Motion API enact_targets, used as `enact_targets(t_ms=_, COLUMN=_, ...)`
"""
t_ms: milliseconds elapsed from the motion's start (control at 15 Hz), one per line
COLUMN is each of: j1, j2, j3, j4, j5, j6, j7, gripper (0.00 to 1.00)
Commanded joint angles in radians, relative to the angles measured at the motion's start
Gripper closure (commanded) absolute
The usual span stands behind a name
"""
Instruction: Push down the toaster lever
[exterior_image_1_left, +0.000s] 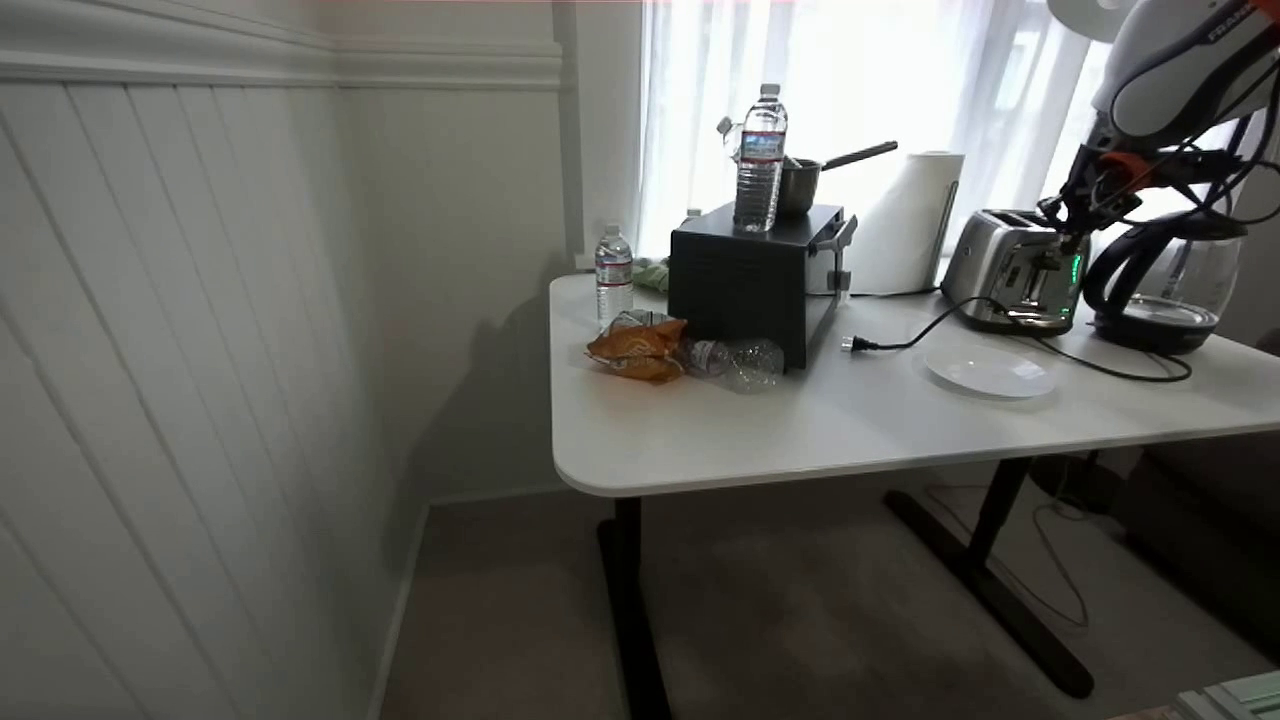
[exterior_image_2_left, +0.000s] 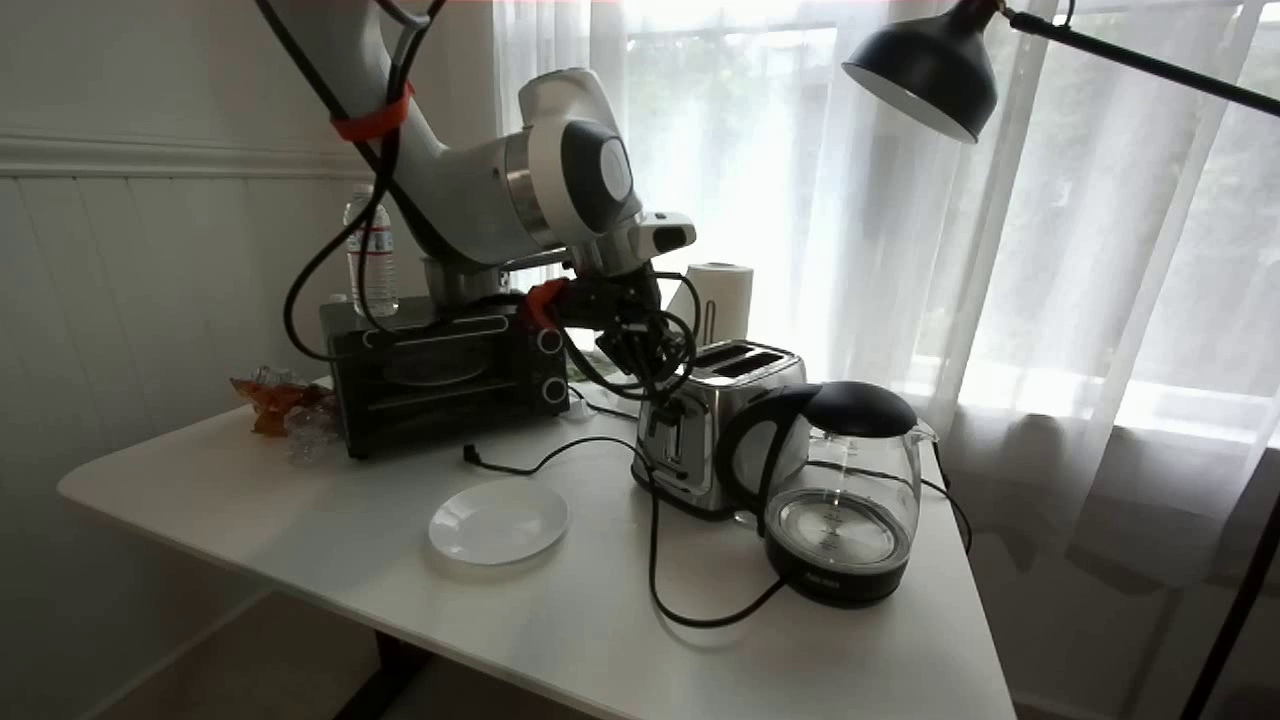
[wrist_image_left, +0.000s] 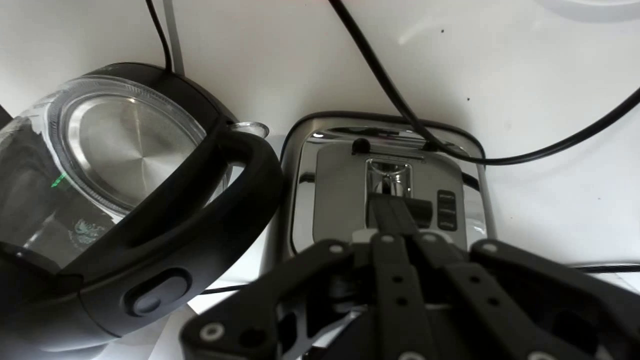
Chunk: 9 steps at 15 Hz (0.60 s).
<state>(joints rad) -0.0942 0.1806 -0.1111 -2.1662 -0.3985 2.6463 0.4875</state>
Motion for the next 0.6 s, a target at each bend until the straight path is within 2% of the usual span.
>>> enact_targets(t_ms=0, j1=0.048, j2=0.064, j3=-0.051, j4=0.038, j5=-0.018, j6=0.037, j7=0.047, gripper=1.00)
enact_targets(t_ms=533, j1=0.125, j2=0.144, j3=-0.151, j4=0.049, j5=-0.010, j6=0.141, j7=0.082, gripper=1.00)
